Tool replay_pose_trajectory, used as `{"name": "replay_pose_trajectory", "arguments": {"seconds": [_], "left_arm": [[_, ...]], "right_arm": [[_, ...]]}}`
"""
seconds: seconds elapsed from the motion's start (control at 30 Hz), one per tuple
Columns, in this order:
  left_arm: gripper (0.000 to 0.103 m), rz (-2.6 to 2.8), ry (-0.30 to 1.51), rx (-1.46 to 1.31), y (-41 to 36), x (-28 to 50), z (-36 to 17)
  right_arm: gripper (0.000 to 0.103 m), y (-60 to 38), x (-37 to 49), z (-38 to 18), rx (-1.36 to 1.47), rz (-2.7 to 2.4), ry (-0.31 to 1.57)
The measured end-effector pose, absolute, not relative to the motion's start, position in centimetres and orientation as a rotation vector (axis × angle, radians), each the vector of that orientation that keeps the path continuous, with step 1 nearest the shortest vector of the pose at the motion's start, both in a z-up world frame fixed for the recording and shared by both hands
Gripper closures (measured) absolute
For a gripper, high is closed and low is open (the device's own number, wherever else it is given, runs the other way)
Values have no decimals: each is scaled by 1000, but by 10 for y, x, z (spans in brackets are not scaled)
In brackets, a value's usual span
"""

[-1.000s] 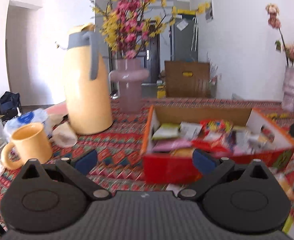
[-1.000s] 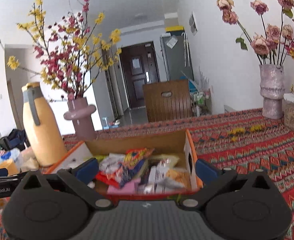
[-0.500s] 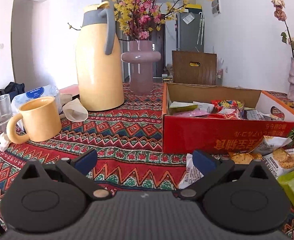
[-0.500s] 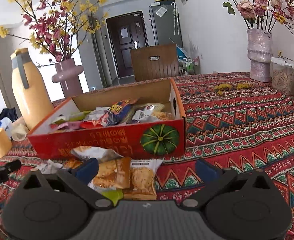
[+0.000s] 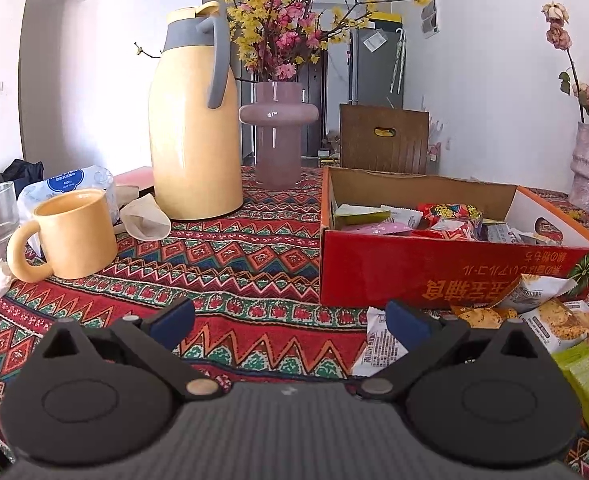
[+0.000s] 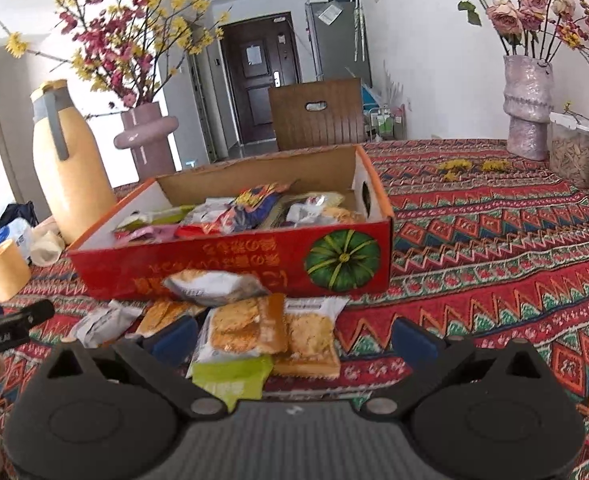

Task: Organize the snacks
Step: 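Grasp a green-and-white nut bar packet with the right tool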

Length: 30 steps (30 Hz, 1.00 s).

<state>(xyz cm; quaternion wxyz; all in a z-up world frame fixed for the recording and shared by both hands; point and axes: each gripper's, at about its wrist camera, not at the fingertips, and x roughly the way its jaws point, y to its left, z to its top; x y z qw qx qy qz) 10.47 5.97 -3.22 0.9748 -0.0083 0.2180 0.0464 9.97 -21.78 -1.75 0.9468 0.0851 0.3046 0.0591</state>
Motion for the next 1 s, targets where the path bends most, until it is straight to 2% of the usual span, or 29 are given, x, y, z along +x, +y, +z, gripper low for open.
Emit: {"name": "replay_pose_trajectory", "arguments": {"seconds": [0.47, 0.93, 1.0], "left_arm": [[0, 84, 439, -31, 61, 104, -32], [0, 86, 440, -34, 61, 104, -33], [0, 87, 441, -34, 61, 104, -33]], "right_arm": [[0, -190, 88, -42, 77, 150, 790], [0, -185, 80, -45, 16, 128, 800], [7, -185, 78, -44, 14, 131, 796]]}}
